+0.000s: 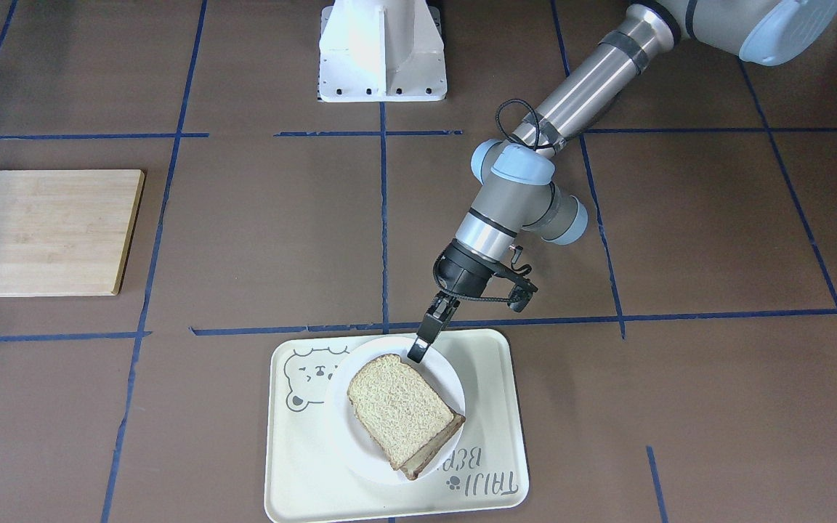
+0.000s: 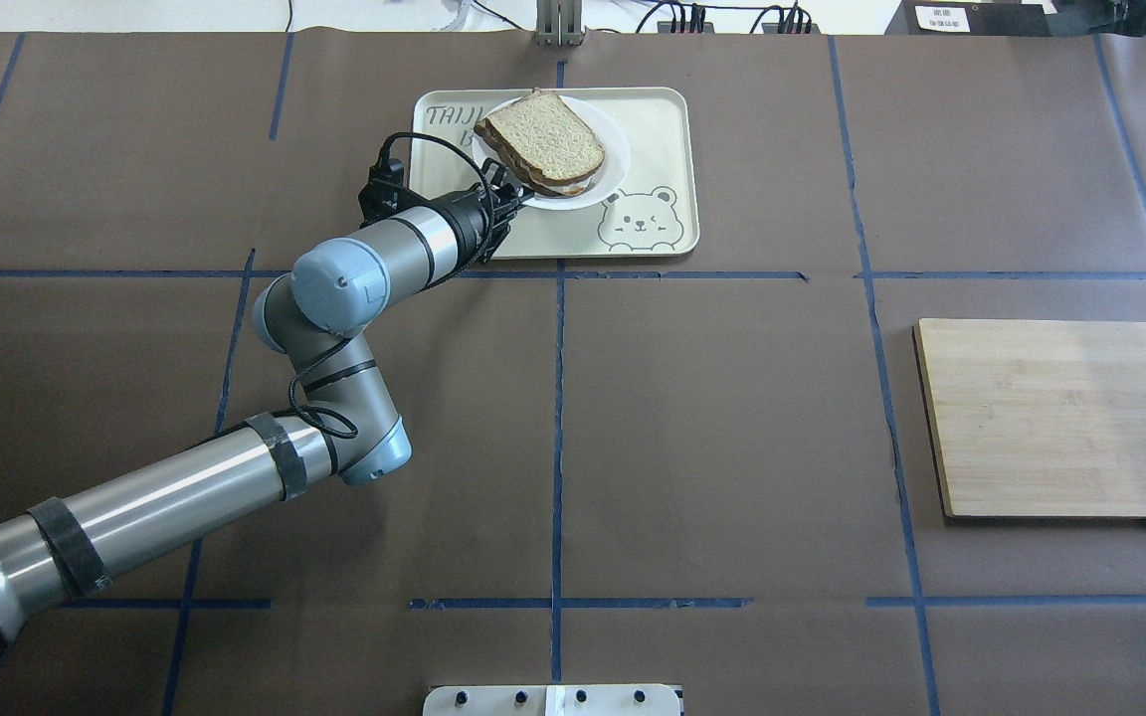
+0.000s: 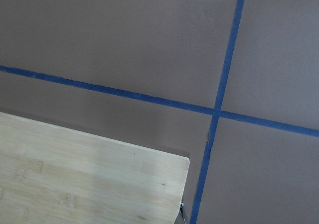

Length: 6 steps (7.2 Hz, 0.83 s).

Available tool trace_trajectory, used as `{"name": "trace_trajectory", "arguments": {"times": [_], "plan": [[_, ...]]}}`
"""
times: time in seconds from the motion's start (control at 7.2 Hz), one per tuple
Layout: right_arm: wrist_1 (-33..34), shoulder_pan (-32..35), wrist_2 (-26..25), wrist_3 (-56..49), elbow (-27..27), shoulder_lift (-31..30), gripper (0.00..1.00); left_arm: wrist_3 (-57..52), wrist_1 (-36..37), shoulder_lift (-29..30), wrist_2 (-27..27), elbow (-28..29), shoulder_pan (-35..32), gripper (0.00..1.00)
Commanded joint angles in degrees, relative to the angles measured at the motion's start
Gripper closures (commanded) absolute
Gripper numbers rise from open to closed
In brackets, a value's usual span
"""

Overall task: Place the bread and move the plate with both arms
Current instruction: 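Slide the plate with the left gripper onto the bear tray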

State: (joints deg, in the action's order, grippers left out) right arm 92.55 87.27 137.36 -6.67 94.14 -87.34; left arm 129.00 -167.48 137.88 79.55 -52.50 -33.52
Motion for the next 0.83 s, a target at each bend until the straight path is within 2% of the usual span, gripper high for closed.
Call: {"name": "trace_trajectory", "arguments": {"times": [0.0,0.14,0.28,0.42,0.56,0.69], "plan": [[0.00,0.00,-0.07,1.73,-0.01,0.41,0.00,0.02,0.13,0.81,0.00,1.52,-0.14,0.88],[-0.09,0.00,-0.07,2.62,0.08,0.42,0.00,0.02,0.22,0.81,0.00,1.52,-0.58,0.82],[-0.09,0.00,-0.07,2.54,0.08,0.42,0.00,-0.41,0.22,0.64,0.61,1.52,-1.62,0.63],[-0.09,0.00,-0.16,2.54,0.08,0.42,0.00,-0.85,1.09,0.55,0.70,1.52,-1.81,0.39],[-0.09,0.00,-0.16,2.54,0.08,0.42,0.00,-1.90,1.62,0.38,1.66,1.17,-2.59,0.00],[-0.09,0.00,-0.16,2.54,-0.01,0.50,0.00,-4.87,3.71,-0.84,6.36,0.47,-4.52,0.00]]}}
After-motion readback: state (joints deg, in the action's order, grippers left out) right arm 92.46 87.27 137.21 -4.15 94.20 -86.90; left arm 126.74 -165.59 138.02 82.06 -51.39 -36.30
